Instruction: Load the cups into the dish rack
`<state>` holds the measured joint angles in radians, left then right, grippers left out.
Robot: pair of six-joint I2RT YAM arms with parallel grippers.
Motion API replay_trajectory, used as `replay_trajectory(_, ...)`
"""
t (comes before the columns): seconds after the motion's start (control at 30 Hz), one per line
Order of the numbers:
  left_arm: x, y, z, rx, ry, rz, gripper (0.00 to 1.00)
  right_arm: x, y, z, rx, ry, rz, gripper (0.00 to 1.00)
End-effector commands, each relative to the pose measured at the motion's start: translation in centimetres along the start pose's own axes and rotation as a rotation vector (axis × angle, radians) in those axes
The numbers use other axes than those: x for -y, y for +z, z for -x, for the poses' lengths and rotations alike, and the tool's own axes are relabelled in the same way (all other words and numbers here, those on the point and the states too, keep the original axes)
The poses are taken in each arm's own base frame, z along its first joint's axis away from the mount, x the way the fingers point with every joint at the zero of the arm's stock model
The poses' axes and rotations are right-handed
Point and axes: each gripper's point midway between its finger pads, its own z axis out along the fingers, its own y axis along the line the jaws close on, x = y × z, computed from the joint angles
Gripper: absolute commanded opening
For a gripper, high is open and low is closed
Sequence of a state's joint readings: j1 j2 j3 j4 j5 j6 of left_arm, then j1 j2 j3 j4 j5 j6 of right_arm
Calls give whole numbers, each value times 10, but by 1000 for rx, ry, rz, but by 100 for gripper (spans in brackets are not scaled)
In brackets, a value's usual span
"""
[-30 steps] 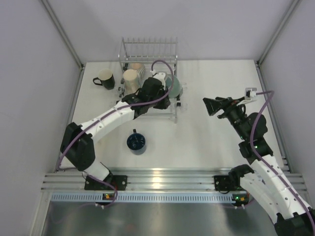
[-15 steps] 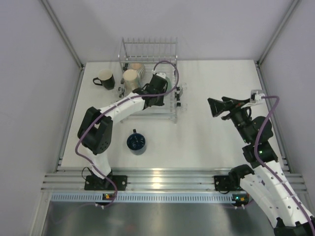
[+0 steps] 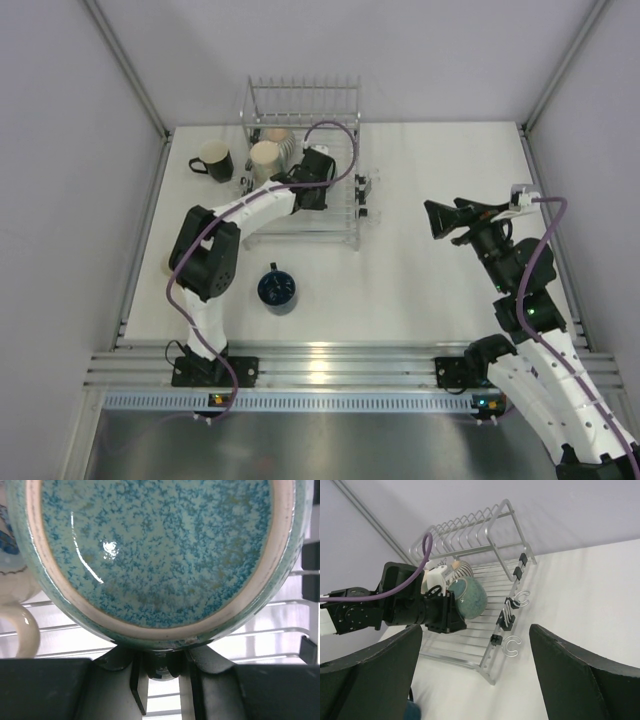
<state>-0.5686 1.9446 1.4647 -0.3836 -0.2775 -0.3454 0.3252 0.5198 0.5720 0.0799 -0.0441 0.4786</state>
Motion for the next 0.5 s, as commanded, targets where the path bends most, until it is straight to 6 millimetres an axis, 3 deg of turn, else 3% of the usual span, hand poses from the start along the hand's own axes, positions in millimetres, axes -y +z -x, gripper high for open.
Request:
replay_trajectory(0.0, 8, -16, 73, 204, -83, -36, 0, -11, -2, 26, 60, -21, 17, 89)
replay_trajectory(0.47, 8, 3, 79, 199, -75, -24, 10, -8, 0, 25, 60, -21, 7, 89)
